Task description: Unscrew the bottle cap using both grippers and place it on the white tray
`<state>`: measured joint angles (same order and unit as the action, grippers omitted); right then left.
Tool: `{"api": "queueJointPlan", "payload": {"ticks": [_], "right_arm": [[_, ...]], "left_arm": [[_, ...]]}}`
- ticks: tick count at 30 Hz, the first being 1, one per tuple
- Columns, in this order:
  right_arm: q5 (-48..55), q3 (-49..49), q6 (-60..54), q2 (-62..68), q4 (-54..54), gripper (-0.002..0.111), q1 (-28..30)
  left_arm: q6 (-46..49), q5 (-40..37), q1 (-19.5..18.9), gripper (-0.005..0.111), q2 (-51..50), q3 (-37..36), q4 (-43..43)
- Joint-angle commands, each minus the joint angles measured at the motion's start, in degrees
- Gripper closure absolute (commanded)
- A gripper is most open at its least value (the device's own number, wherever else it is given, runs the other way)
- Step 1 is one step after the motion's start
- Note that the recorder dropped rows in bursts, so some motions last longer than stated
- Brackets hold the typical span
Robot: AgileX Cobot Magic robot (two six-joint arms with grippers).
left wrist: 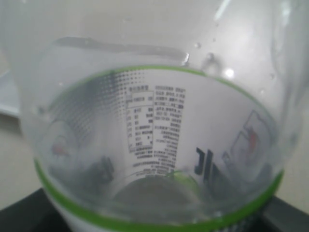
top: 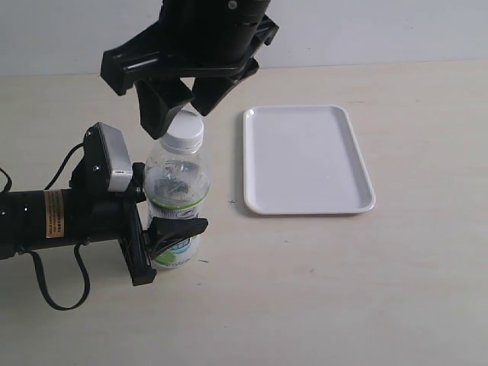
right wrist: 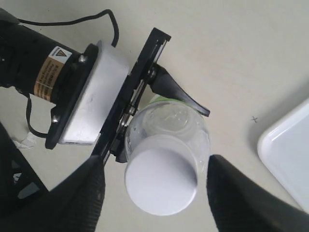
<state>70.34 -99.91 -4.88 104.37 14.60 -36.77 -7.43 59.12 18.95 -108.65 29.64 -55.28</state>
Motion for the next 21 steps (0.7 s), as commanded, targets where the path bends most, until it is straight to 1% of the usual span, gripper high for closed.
{"api": "queueJointPlan", "payload": {"ticks": [1, 6, 18, 20, 21], "right_arm": [[-0.4, 2.6, -0.5, -0.3, -0.5, 0.047, 0.1], [-0.4, 2.2, -0.5, -0.6, 0.9, 0.046, 0.1], [-0.4, 2.2, -0.5, -0.6, 0.4, 0.046, 0.1], [-0.4, 2.2, -0.5, -0.4, 0.4, 0.047, 0.1], [-0.4, 2.2, -0.5, -0.4, 0.3, 0.05, 0.1]], "left_arm": [[-0.1, 0.5, 0.3, 0.107, 0.5, 0.1, 0.0], [-0.1, 0.5, 0.3, 0.107, 0.5, 0.1, 0.0], [-0.1, 0.5, 0.3, 0.107, 0.5, 0.1, 0.0], [-0.1, 0.5, 0.3, 0.107, 0.5, 0.1, 0.0], [-0.1, 0.5, 0.3, 0.107, 0.5, 0.1, 0.0]]}}
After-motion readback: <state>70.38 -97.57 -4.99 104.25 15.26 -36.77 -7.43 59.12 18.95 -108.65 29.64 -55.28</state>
